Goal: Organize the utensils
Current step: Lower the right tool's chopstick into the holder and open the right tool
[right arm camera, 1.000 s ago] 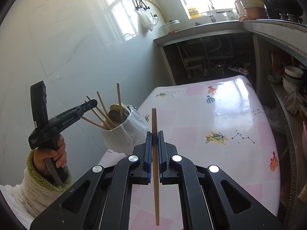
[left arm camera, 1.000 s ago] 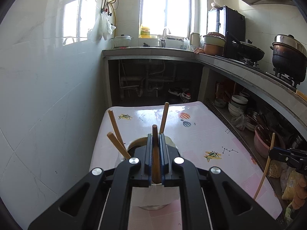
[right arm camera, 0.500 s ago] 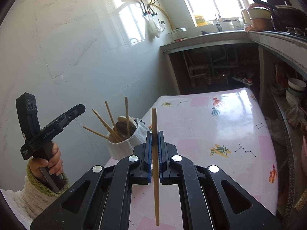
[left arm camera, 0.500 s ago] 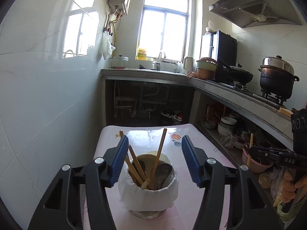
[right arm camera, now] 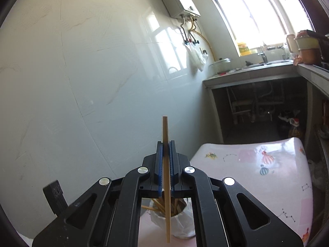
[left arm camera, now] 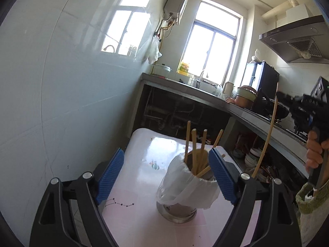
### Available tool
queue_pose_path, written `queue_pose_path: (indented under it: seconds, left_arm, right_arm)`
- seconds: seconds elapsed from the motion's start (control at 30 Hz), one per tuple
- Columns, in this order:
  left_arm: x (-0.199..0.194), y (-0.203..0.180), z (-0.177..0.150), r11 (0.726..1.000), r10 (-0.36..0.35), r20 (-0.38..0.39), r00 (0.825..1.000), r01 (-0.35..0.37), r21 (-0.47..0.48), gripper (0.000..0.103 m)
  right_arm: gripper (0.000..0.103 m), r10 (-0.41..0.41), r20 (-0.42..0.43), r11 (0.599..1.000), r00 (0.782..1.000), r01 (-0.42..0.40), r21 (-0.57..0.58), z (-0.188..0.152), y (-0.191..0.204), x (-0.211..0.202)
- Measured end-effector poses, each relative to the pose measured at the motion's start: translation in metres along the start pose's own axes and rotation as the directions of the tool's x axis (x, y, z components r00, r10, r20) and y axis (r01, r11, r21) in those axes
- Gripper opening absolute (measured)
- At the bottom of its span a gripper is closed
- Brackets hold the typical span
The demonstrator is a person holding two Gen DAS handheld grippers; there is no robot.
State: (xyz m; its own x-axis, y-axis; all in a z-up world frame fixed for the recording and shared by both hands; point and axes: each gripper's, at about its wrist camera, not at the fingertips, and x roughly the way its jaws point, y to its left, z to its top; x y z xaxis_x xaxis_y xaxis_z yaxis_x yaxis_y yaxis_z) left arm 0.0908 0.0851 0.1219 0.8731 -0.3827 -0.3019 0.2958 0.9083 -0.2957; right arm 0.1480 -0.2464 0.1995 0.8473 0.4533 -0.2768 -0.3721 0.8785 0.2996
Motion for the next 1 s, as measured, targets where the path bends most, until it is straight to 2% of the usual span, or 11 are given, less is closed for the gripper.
queue_pose_path:
  seconds: [0.17,0.37,0.67,0.83,1.0]
  left_arm:
    - [0.007,0.022,-0.041,0.999,0.037,-0.127,0.991,-0.039,-0.018,0.083]
    - [0.015,0.031,-0.073,0.998,0.059,-0.196,0.979,-0.064,-0.017,0.085]
    - [0.024,0.033,-0.081,0.999,0.042,-0.209,0.977,-0.041,0.008,0.088]
    - [0.03,0.034,-0.083,1.0,0.025,-0.218,0.976,-0.028,-0.01,0.088]
    - [0.033,0.031,-0.084,1.0,0.021,-0.223,0.975,-0.024,-0.009,0.089]
  right_arm:
    - [0.004,0.017,0.007,0.999,1.0,-0.017,-0.032,0.011,0.006,0.037]
    - [0.004,-0.012,-0.027,0.996,1.0,0.009,-0.083,-0.004,0.007,0.076]
    - [0.004,-0.035,-0.098,0.99,0.995,0.021,-0.14,-0.045,0.001,0.104]
    - [0.004,-0.011,-0.135,0.983,0.991,-0.014,-0.184,-0.07,0.004,0.101]
    - [0.004,-0.031,-0.187,0.969,0.982,-0.016,-0.248,-0.091,0.01,0.103]
